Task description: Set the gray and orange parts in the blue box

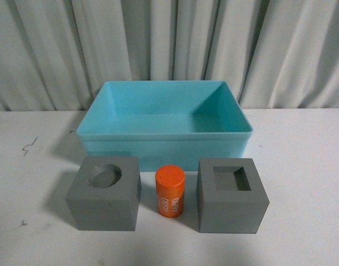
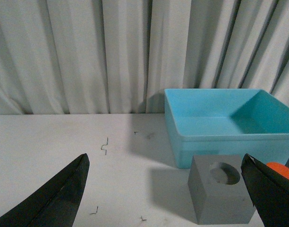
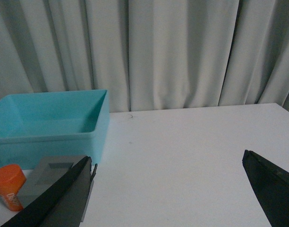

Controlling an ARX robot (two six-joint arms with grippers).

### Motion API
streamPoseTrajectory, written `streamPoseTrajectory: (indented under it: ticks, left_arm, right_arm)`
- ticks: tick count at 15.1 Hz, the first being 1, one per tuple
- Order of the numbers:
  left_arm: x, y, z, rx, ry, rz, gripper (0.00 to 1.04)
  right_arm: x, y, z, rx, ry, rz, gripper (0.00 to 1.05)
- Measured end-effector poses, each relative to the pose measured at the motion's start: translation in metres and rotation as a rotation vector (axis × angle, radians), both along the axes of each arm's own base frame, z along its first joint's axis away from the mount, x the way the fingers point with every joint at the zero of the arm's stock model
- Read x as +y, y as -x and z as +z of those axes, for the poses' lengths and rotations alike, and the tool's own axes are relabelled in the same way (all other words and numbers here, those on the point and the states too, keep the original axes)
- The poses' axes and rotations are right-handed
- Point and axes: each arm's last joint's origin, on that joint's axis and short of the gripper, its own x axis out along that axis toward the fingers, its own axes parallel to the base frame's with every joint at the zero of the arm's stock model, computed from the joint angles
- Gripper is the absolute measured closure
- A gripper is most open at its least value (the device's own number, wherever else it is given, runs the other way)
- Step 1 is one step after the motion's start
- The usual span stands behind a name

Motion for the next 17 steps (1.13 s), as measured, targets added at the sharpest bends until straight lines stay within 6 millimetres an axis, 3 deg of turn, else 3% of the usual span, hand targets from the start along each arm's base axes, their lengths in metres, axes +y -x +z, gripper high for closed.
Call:
streamPoseTrajectory:
  ticks: [17]
  left_arm:
    - [0.0,0.0,0.0,0.0,0.0,0.0,0.07]
  right_arm:
    - [0.0,0.0,0.0,0.0,0.0,0.0,0.06]
